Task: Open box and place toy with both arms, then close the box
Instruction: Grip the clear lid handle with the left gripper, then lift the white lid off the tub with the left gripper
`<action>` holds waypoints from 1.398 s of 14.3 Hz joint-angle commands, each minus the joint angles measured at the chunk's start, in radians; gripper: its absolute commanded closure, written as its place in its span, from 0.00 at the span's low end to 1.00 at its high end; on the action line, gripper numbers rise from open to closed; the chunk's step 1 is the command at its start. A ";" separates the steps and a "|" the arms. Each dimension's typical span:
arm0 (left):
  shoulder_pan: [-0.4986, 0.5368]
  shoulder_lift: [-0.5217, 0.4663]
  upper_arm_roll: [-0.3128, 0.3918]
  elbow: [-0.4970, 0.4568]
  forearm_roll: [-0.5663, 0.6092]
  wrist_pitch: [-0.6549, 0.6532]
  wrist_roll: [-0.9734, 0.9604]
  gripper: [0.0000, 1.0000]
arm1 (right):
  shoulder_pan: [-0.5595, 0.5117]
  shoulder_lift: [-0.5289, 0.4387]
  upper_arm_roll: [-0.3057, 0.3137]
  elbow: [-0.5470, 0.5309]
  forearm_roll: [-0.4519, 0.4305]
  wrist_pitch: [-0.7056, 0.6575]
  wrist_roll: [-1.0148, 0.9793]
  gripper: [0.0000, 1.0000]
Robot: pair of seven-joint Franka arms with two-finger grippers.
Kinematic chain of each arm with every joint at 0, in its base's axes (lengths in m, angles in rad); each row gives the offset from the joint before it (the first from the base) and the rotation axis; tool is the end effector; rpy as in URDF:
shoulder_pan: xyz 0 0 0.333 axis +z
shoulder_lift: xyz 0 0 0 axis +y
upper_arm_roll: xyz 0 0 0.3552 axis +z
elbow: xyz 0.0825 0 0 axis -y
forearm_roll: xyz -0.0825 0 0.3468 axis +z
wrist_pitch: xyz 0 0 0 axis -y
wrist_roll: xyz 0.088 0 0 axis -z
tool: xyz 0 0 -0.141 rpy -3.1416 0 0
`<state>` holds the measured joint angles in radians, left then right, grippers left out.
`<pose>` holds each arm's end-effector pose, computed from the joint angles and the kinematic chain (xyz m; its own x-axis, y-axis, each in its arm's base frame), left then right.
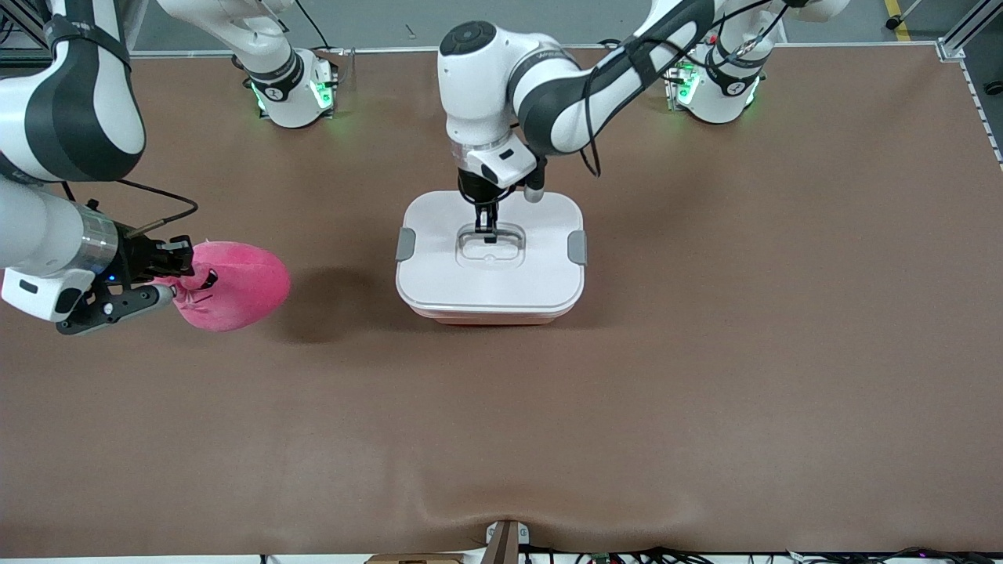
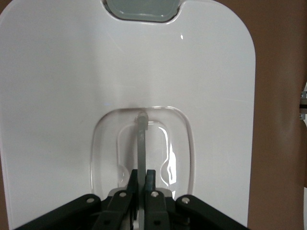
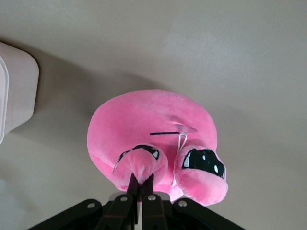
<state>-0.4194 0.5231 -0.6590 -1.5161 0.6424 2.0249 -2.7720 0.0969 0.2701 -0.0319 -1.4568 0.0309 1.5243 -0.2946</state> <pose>0.4362 -0.5302 0.4333 0.0469 0.9985 0.0289 0.9538 -0.0533 0.2958 0.5858 0.0449 0.5252 0.9175 0.3514 -0.1860 0.3425 -0.9362 -0.0794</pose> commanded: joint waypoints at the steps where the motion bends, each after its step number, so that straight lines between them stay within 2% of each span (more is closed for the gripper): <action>1: 0.060 -0.098 -0.013 -0.018 -0.077 -0.034 -0.063 1.00 | 0.021 -0.003 -0.005 0.016 0.014 -0.024 -0.021 1.00; 6: 0.223 -0.247 -0.013 -0.016 -0.334 -0.119 0.300 1.00 | 0.058 -0.006 -0.006 0.019 0.015 -0.041 -0.110 1.00; 10: 0.381 -0.314 -0.013 -0.018 -0.503 -0.210 0.605 1.00 | 0.082 -0.008 -0.005 0.032 0.017 -0.042 -0.127 1.00; 14: 0.479 -0.330 -0.013 -0.010 -0.555 -0.236 0.843 1.00 | 0.138 -0.009 -0.005 0.035 0.015 -0.052 -0.133 1.00; 17: 0.556 -0.330 -0.013 -0.010 -0.586 -0.281 0.992 1.00 | 0.214 -0.006 -0.006 0.036 0.006 -0.012 -0.234 1.00; 20: 0.638 -0.330 -0.013 -0.009 -0.616 -0.315 1.116 1.00 | 0.291 -0.008 -0.006 0.039 0.004 0.010 -0.242 1.00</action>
<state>0.1580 0.2203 -0.6615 -1.5142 0.0680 1.7325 -1.7356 0.3396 0.2700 -0.0270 -1.4311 0.0326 1.5314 -0.5079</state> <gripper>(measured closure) 0.930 0.952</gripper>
